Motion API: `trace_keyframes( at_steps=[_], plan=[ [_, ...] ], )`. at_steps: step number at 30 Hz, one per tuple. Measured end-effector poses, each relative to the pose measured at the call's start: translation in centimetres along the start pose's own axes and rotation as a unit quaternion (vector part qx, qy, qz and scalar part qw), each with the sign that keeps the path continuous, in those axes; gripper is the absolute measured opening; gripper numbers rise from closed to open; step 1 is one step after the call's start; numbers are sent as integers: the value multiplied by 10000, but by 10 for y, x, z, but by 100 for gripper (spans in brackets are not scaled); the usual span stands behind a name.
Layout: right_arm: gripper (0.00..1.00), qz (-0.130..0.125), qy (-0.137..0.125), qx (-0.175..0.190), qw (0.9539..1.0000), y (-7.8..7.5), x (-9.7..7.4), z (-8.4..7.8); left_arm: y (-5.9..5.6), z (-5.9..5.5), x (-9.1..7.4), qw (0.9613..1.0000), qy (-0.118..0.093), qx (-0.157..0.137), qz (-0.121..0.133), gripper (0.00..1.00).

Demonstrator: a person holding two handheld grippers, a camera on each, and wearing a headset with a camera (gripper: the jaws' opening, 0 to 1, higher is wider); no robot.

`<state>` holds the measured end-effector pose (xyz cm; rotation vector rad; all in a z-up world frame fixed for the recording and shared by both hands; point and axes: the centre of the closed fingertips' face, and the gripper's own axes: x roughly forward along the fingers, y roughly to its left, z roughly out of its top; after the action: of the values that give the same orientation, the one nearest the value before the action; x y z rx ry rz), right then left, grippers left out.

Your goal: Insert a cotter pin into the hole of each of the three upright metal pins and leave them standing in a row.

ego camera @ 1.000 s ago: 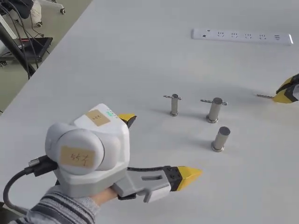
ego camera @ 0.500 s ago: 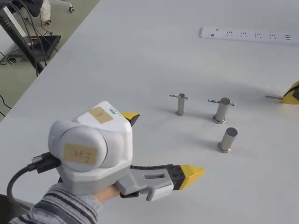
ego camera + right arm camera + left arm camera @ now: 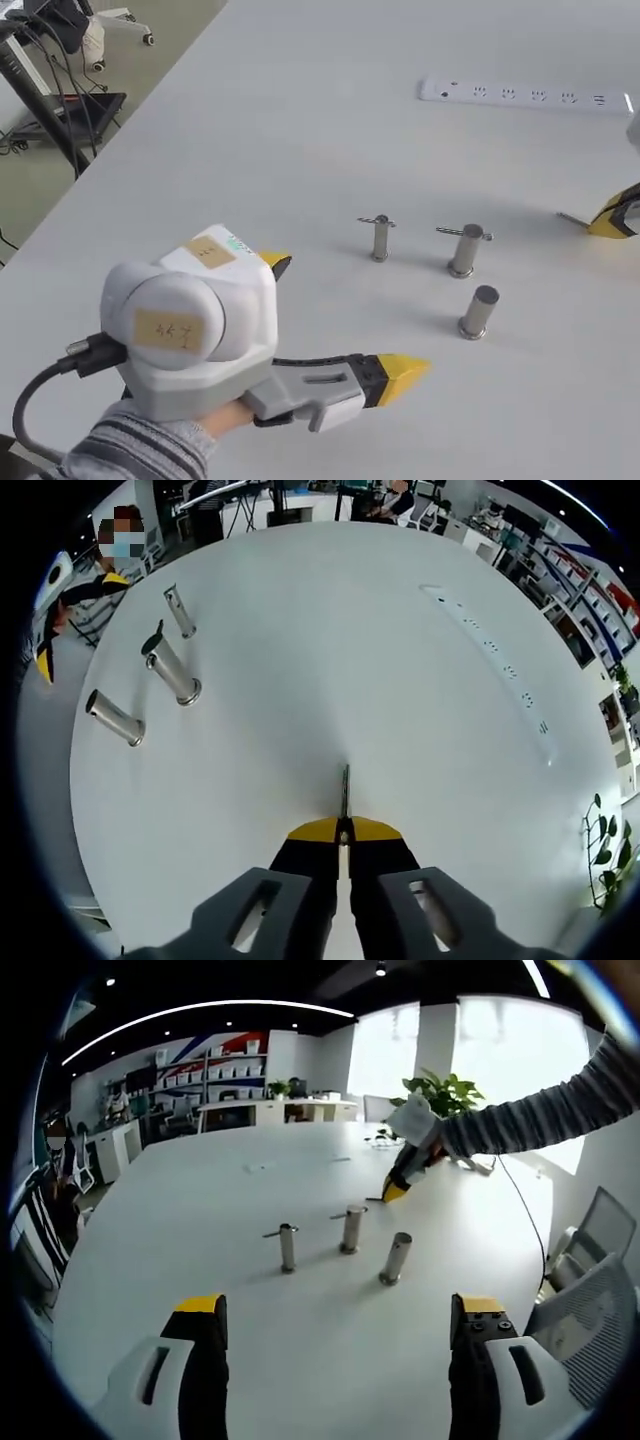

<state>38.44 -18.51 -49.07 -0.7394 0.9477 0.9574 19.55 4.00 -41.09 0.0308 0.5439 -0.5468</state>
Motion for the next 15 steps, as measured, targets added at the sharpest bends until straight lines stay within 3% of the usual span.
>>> trace_keyframes(
  at_steps=[3,7,15],
  plan=[
    [0,-168,-398,25,9991,3,-5,10,1,3,-3,9999,-71,-94,-2,90],
    [0,-426,-605,-118,9972,6,-18,17,4,8,-5,9999,-125,-103,39,89],
    [0,-612,-1078,-515,9910,34,-48,43,4,18,-9,9997,-229,-103,-23,84]
  ],
)
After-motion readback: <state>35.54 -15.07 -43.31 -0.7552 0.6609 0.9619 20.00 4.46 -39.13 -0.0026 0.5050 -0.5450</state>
